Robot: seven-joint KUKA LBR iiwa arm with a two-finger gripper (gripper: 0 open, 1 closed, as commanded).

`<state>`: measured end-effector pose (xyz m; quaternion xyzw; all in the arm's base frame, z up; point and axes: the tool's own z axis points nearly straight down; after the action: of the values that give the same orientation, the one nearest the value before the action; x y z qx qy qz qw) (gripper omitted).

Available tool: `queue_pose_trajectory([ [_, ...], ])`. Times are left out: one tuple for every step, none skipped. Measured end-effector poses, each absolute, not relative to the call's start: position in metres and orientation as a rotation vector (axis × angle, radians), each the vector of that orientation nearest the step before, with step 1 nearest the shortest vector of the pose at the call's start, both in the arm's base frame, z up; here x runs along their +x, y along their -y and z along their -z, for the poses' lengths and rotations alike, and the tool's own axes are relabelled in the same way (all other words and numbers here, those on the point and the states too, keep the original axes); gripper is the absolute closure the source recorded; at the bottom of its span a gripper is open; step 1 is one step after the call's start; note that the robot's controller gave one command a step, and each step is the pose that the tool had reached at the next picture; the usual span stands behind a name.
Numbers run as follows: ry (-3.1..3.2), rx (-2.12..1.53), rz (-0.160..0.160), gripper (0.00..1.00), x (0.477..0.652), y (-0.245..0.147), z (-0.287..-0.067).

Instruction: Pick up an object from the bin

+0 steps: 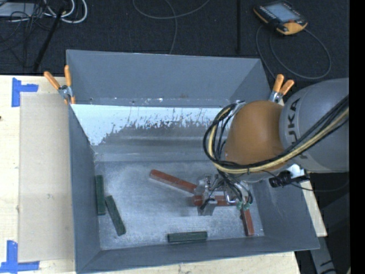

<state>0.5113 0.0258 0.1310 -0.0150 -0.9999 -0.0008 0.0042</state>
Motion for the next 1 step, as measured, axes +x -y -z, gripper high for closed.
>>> queue_pose_trajectory([
  [3.147, -0.060, -0.001, 1.00, 0.4946, -0.0275, -0.1588],
])
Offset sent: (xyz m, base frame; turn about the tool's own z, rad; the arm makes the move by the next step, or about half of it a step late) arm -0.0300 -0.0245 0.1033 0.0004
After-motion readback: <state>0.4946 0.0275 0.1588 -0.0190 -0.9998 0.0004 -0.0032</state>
